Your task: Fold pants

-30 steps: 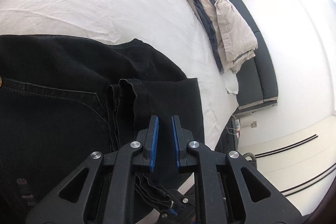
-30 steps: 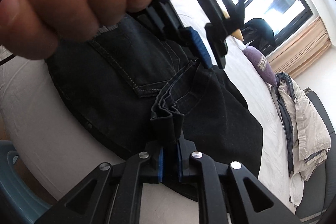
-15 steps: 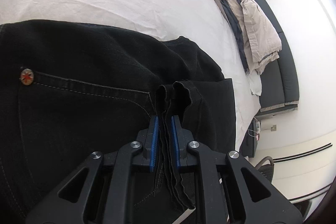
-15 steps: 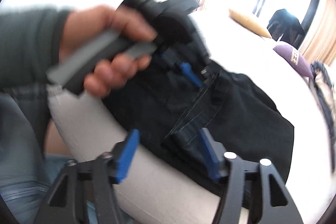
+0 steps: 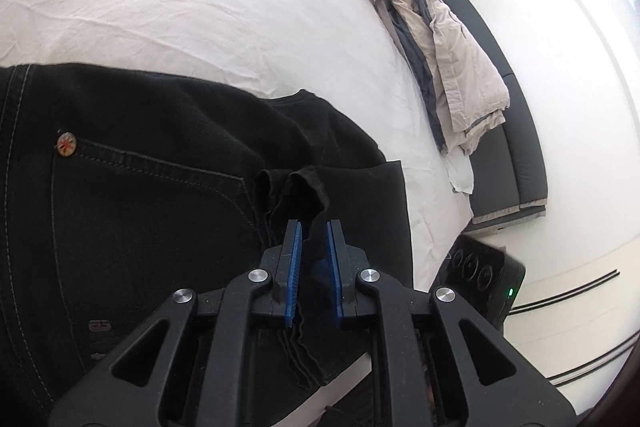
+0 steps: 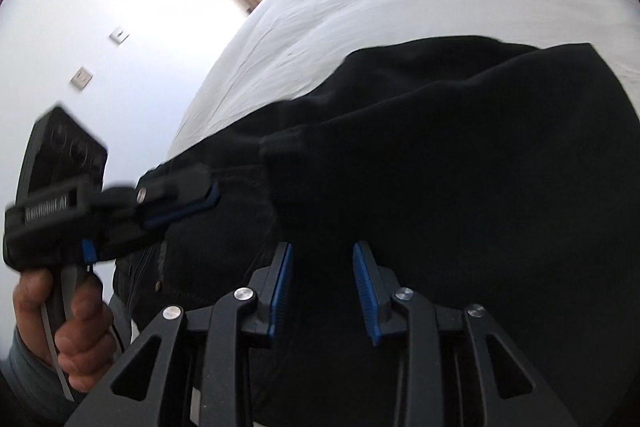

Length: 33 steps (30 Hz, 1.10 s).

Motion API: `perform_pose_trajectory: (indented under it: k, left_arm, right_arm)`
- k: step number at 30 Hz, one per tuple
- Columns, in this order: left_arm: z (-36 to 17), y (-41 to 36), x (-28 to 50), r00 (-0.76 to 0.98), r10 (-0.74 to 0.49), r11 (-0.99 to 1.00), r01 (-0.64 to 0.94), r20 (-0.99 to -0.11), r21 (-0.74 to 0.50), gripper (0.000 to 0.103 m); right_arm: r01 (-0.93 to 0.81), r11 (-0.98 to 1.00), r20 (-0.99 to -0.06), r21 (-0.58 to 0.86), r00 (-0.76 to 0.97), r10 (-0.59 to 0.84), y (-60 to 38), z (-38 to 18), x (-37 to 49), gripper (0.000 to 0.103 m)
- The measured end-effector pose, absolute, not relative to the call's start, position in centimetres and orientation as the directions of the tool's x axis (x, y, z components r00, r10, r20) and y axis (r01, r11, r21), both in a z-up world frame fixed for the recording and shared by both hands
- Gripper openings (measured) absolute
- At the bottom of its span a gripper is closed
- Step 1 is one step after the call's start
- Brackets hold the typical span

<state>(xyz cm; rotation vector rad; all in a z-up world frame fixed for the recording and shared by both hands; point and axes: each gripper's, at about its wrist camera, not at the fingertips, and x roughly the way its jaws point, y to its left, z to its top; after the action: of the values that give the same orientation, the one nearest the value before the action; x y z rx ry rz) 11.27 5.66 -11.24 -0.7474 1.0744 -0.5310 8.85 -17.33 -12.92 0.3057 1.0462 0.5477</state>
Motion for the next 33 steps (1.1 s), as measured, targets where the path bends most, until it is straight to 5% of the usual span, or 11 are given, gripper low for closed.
perform_pose_trajectory:
  k: [7, 13, 18, 22, 24, 26, 29, 33]
  left_arm:
    - [-9.2, 0.9, 13.9, 0.362, -0.753, 0.63, 0.156, -0.549, -0.761, 0.012]
    - [-13.9, -2.0, 16.4, 0.276, -0.684, 0.718, 0.097, -0.675, -0.689, 0.012]
    - [-15.4, 0.3, 14.6, 0.292, -0.699, 0.692, 0.049, -0.652, -0.72, 0.012]
    - [-13.1, -0.4, 14.0, 0.331, -0.669, 0.726, 0.099, -0.665, -0.681, 0.012]
    - [-12.2, -1.5, 13.5, 0.326, -0.699, 0.701, 0.139, -0.636, -0.699, 0.012]
    - [-12.0, -3.0, 13.0, 0.301, -0.702, 0.707, 0.18, -0.646, -0.684, 0.012]
    - [-13.7, -3.8, 12.4, 0.265, -0.655, 0.754, 0.168, -0.708, -0.635, 0.012]
    - [-15.0, -3.0, 12.1, 0.259, -0.678, 0.731, 0.144, -0.688, -0.667, 0.012]
  right_arm:
    - [-0.298, 0.747, -0.638, 0.595, 0.39, 0.664, -21.2, -10.6, 7.4, 0.035]
    - [0.003, 0.65, -0.562, 0.76, 0.507, 0.654, -33.7, -13.0, 10.2, 0.038]
    - [0.084, 0.576, -0.565, 0.813, 0.349, 0.747, -37.1, -15.7, 9.6, 0.031]
    - [-0.025, 0.537, -0.492, 0.843, 0.366, 0.79, -38.2, -12.6, 12.3, 0.056]
    - [-0.04, 0.498, -0.449, 0.866, 0.373, 0.812, -38.6, -12.3, 14.9, 0.059]
    - [-0.007, 0.496, -0.464, 0.868, 0.344, 0.816, -37.9, -13.8, 17.1, 0.059]
    - [0.023, 0.516, -0.498, 0.856, 0.304, 0.812, -37.8, -16.0, 18.0, 0.043]
    - [0.02, 0.48, -0.462, 0.877, 0.308, 0.832, -38.0, -16.8, 14.0, 0.043]
